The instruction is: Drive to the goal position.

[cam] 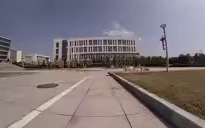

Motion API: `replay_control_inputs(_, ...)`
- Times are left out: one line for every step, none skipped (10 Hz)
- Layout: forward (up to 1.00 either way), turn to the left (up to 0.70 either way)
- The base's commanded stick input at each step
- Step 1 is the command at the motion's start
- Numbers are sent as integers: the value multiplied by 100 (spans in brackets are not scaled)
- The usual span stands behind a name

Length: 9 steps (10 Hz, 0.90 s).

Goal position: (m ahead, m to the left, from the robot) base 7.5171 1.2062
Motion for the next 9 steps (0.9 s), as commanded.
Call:
replay_control_inputs(4, 0)
replay_control_inputs(5, 0)
replay_control_inputs(5, 0)
replay_control_inputs(4, 0)
replay_control_inputs(4, 0)
replay_control_inputs(4, 0)
replay_control_inputs(4, 0)
replay_control_inputs(4, 0)
replay_control_inputs(4, 0)
